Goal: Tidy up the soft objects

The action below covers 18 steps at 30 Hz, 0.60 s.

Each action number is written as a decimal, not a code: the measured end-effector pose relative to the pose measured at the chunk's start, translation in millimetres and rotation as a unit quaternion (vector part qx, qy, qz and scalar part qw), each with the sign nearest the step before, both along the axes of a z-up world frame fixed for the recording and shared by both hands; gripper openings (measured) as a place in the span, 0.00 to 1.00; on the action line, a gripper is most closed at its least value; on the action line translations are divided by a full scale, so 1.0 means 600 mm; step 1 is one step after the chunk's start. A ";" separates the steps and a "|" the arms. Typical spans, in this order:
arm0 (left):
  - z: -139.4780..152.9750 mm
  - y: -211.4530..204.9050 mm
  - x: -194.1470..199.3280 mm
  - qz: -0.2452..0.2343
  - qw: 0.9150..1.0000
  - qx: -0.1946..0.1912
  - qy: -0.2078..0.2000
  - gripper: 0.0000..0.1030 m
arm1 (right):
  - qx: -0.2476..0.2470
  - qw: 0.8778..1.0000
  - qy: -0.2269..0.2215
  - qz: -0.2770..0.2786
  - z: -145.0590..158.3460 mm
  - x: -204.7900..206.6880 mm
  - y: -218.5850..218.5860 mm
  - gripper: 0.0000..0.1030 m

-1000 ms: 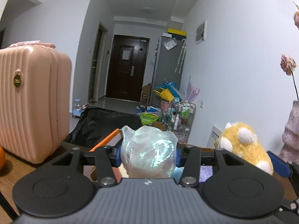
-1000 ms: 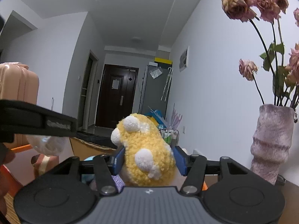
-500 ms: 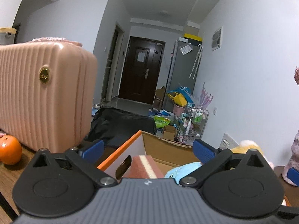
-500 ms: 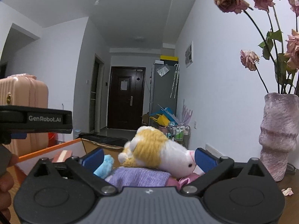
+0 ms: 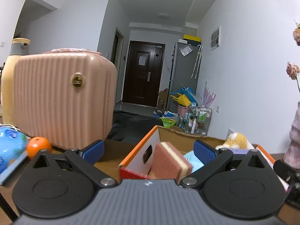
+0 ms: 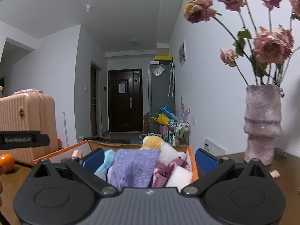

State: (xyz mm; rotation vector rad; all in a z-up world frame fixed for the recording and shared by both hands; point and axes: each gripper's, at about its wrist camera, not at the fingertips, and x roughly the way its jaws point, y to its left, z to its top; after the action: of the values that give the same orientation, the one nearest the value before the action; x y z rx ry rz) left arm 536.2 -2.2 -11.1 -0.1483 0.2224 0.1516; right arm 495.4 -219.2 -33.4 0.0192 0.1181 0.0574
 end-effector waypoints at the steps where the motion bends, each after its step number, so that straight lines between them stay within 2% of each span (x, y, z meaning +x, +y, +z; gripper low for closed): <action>1: 0.000 0.001 -0.012 -0.001 1.000 0.003 0.000 1.00 | 0.002 1.000 0.003 0.000 0.000 -0.012 -0.004 1.00; 7: -0.001 0.006 -0.092 -0.015 1.000 0.021 0.012 1.00 | 0.027 0.999 0.040 0.008 0.001 -0.085 -0.025 1.00; 10: -0.003 0.010 -0.136 -0.025 0.999 0.037 0.014 1.00 | 0.024 0.998 0.051 0.010 0.001 -0.131 -0.027 1.00; 18: 0.002 0.022 -0.272 -0.049 0.997 0.046 0.029 1.00 | 0.003 0.997 0.075 0.025 0.008 -0.254 -0.019 1.00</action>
State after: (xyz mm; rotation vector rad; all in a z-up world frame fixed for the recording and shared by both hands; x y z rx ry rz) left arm 373.1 11.1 -10.1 -0.0418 0.2793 0.0681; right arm 342.9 -230.3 -28.4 0.0271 0.2685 0.1070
